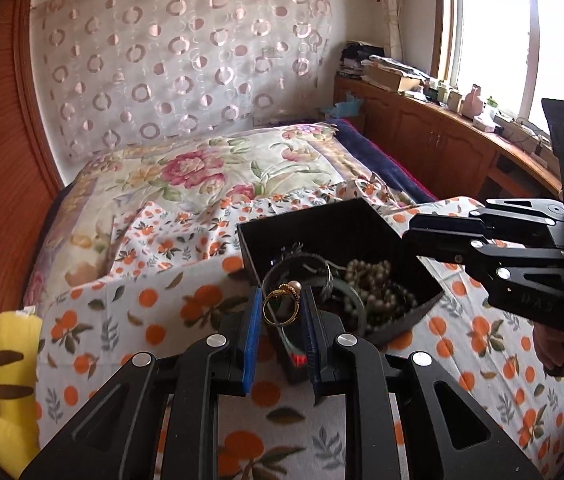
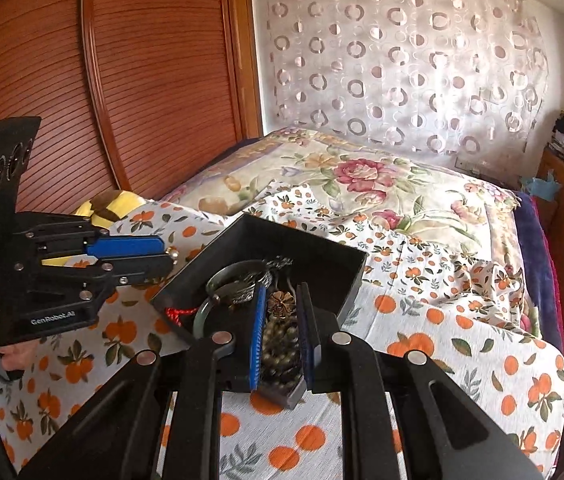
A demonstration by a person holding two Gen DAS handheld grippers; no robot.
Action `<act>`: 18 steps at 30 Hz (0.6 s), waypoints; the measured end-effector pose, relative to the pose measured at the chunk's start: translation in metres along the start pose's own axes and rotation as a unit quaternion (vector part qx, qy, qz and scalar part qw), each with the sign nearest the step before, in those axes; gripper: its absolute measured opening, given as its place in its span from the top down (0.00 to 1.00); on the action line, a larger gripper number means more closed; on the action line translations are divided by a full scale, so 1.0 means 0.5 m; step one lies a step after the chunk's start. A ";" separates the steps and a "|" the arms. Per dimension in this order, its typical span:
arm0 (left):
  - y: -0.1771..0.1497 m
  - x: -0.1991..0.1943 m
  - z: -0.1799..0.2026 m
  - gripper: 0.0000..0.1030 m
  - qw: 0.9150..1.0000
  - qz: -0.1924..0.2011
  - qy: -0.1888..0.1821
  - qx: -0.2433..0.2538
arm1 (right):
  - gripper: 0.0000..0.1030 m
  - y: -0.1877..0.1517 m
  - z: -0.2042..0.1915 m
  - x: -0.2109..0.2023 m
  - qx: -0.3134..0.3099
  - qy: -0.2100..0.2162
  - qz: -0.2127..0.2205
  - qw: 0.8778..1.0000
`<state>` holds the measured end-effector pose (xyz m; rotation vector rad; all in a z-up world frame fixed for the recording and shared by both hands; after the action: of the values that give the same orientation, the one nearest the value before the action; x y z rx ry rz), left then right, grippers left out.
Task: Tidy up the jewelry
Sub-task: 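Carry the ring and earring into the box and open both grippers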
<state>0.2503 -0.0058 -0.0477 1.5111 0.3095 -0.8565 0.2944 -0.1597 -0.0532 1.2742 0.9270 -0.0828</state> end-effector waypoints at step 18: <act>0.024 0.027 0.022 0.58 1.000 0.006 0.012 -0.007 | 0.69 -0.049 0.037 -0.063 0.044 -0.022 0.010 0.999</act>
<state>0.2637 -0.0222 -0.0469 1.5099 0.3226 -0.8252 0.2711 -0.1968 -0.0523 1.3578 0.8814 -0.1362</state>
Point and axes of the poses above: each gripper's, at about its wrist camera, not at the fingertips, and x roughly the way its jaws point, z to its right, y to its top, the point moved 1 cm from there along x, roughly the way its jaws point, and after that the axes turned 8 degrees about -y, right-handed, at the moved point
